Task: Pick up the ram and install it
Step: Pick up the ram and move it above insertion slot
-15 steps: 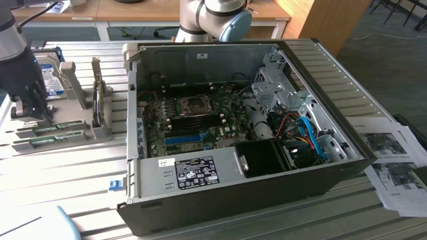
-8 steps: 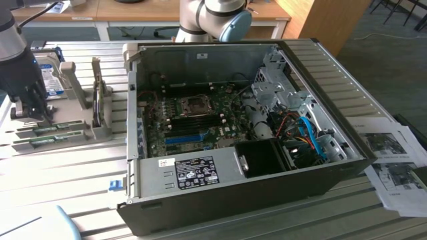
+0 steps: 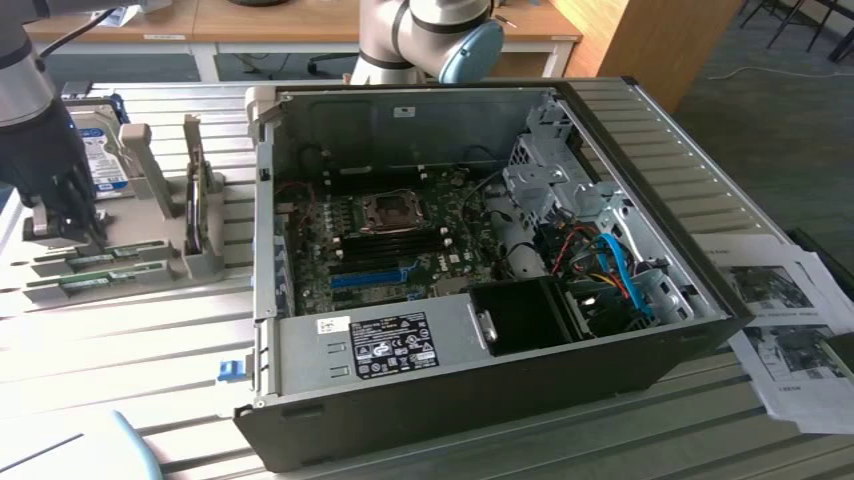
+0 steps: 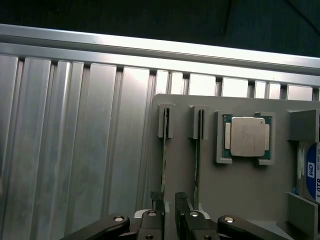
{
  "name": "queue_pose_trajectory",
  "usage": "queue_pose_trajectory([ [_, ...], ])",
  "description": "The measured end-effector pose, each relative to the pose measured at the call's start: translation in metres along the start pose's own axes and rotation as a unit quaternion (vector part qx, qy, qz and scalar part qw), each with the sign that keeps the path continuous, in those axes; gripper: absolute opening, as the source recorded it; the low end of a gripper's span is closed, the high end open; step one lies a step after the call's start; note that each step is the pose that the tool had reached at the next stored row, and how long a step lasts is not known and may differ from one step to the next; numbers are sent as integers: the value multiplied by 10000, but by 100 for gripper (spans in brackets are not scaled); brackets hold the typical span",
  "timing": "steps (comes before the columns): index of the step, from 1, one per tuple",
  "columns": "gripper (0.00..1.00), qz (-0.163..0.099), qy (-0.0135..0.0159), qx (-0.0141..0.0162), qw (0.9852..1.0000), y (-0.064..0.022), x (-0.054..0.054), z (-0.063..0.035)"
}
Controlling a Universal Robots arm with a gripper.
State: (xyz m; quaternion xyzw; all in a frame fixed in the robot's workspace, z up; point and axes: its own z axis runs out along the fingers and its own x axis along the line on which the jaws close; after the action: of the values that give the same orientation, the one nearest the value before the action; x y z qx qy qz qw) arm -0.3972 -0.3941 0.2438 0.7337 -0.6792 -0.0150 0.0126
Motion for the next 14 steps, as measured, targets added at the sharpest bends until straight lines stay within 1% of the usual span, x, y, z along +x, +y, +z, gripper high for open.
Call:
queue_pose_trajectory([
  [14,23,0,0,0,10000,-4,0,96],
])
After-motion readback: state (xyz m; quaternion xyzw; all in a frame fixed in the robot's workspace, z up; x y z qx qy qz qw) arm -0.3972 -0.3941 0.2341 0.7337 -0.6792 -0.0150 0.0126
